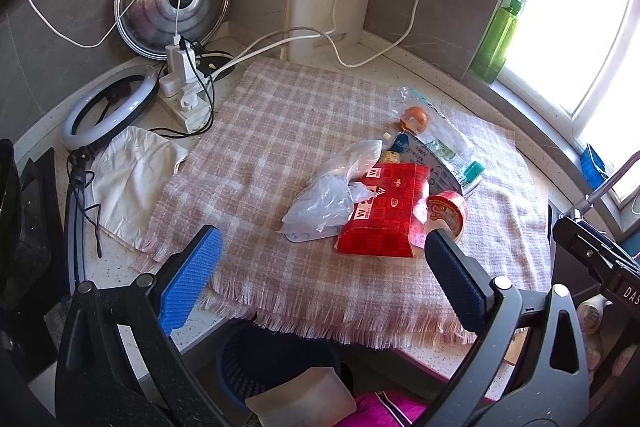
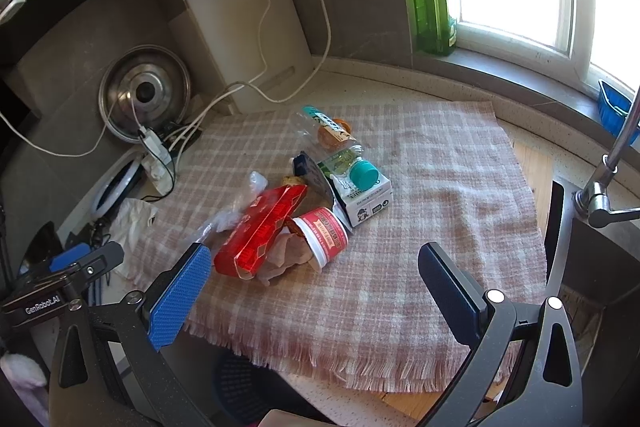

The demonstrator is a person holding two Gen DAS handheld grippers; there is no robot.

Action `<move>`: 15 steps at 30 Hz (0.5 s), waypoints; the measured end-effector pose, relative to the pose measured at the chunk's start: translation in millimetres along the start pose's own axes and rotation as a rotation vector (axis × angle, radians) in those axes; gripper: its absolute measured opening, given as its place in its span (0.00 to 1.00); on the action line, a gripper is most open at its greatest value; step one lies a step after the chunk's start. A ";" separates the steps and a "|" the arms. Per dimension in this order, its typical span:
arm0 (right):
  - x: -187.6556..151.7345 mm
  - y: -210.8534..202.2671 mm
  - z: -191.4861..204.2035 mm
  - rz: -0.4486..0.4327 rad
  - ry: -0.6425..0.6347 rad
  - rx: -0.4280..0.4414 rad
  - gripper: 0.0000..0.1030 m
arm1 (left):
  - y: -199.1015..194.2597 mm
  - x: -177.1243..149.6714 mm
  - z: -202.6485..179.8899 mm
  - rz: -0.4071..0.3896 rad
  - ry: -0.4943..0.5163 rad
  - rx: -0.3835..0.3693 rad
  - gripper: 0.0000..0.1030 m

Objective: Collect trash

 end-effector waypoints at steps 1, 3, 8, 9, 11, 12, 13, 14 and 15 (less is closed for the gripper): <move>0.0 1.1 -0.9 0.001 0.000 -0.001 0.99 | -0.6 -1.6 2.1 0.002 -0.002 0.002 1.00; -0.1 3.4 -3.0 0.006 -0.001 -0.004 0.99 | -1.2 -4.6 7.1 0.012 -0.009 -0.005 1.00; 1.6 11.7 -21.2 -0.002 0.041 -0.016 0.99 | 2.1 -7.2 25.8 0.043 -0.040 -0.014 1.00; 2.2 13.5 -26.5 -0.004 0.057 -0.016 0.99 | 3.8 -6.0 27.7 0.048 -0.049 -0.009 1.00; 1.5 20.3 -39.6 0.010 0.082 -0.030 0.99 | 7.5 -6.7 29.6 0.061 -0.067 -0.017 1.00; 1.0 23.8 -45.3 0.017 0.089 -0.037 0.99 | 10.5 -7.0 29.8 0.075 -0.072 -0.029 1.00; 0.4 27.3 -50.1 0.025 0.094 -0.042 0.99 | 12.8 -8.0 31.9 0.085 -0.076 -0.033 1.00; -0.6 30.8 -55.1 0.036 0.103 -0.044 0.99 | 16.0 -7.5 32.6 0.096 -0.079 -0.039 1.00; -1.6 34.2 -58.7 0.049 0.116 -0.037 0.99 | 21.0 -4.4 31.7 0.107 -0.083 -0.047 1.00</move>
Point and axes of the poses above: each gripper's, at about its wrist camera, not at the fingertips, and y roughly the way its jaws point, z to its left, x to its top, the point moved 9 cm from there along y, roughly the way its jaws point, and after that the axes turned 7 degrees about y, right-handed, at the moved point
